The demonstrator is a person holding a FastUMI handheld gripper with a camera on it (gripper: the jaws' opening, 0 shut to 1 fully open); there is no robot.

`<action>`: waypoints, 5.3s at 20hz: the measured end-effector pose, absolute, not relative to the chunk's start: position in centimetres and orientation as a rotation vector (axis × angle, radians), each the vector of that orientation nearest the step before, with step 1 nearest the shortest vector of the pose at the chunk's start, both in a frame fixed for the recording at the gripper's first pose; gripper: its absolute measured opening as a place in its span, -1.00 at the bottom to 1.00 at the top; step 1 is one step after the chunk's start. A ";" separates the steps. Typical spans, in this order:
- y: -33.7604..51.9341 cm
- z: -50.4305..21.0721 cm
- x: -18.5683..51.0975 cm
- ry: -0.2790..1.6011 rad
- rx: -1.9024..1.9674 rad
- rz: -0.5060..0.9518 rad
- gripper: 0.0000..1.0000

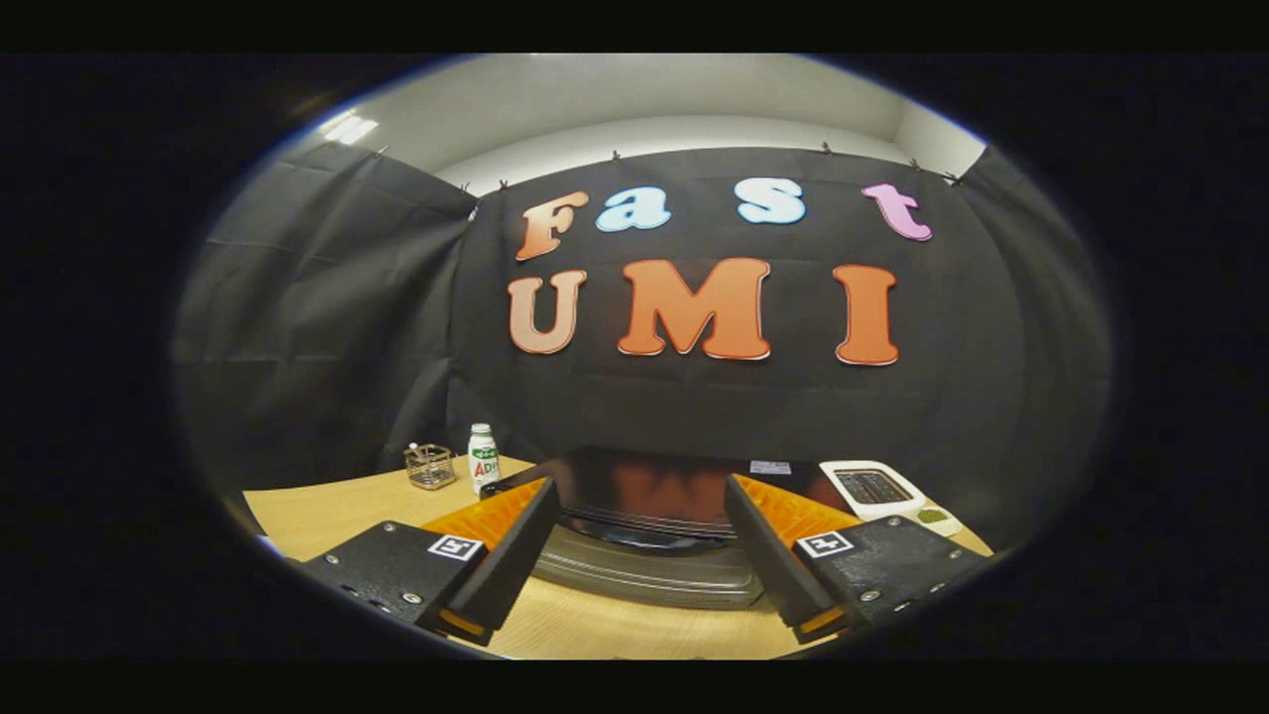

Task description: Open the toaster oven, put the food inside, and close the toaster oven door.

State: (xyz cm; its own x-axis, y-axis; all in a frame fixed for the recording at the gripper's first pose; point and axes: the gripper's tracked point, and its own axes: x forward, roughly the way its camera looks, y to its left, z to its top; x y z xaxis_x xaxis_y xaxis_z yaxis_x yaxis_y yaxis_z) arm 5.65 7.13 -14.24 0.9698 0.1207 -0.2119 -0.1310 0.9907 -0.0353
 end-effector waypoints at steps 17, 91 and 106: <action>8.1 -21.0 8.3 0.314 0.007 0.101 0.95; 11.7 -33.9 -21.3 0.901 -0.068 0.386 0.77; 12.7 -28.7 -14.5 0.773 0.421 0.314 0.17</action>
State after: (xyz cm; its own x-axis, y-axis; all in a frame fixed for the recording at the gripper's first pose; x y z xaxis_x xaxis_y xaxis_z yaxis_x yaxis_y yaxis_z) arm -14.53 12.66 -28.71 0.6769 0.4213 -0.6037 -0.1193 0.8720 0.4748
